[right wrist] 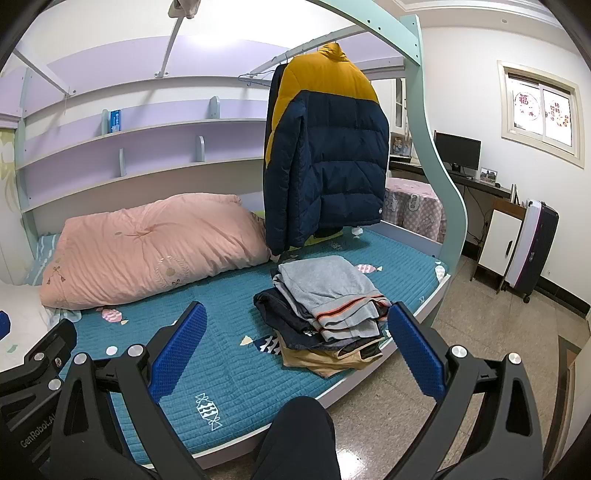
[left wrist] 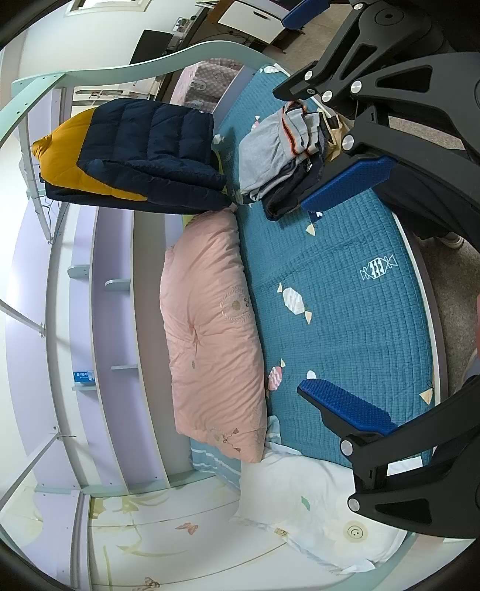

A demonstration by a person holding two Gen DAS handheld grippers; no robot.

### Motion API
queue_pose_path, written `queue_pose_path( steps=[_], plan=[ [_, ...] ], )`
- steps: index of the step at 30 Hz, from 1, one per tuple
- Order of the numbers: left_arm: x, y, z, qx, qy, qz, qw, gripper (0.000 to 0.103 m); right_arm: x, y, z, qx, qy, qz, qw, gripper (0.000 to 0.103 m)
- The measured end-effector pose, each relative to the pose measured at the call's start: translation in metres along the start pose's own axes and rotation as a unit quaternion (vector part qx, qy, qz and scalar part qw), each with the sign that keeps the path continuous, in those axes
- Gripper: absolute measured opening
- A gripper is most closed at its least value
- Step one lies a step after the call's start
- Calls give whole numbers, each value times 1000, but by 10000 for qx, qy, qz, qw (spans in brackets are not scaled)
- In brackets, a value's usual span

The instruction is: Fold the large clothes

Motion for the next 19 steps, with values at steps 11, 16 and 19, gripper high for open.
queue_pose_path(
  steps=[11, 16, 19],
  plan=[
    [2, -2, 0, -88, -36, 82, 9999, 93, -1, 0, 5, -59, 11, 41, 10000, 95],
    [4, -7, -1, -189, -52, 127, 9997, 93, -1, 1, 6, -82, -6, 49, 10000, 95],
    [5, -9, -1, -208, -30, 116, 9997, 93, 0, 1, 6, -80, -8, 65, 9999, 95]
  ],
)
Point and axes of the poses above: each gripper's, at about its wrist camera, not at the fingertips, and y roughly against the way its jaws point, x to its right, z to its underside, the point moved 2 cm from there along -y, roughly the way its jaws point, and after that the axes turned 10 degrees about z, right-handed, at the moved point
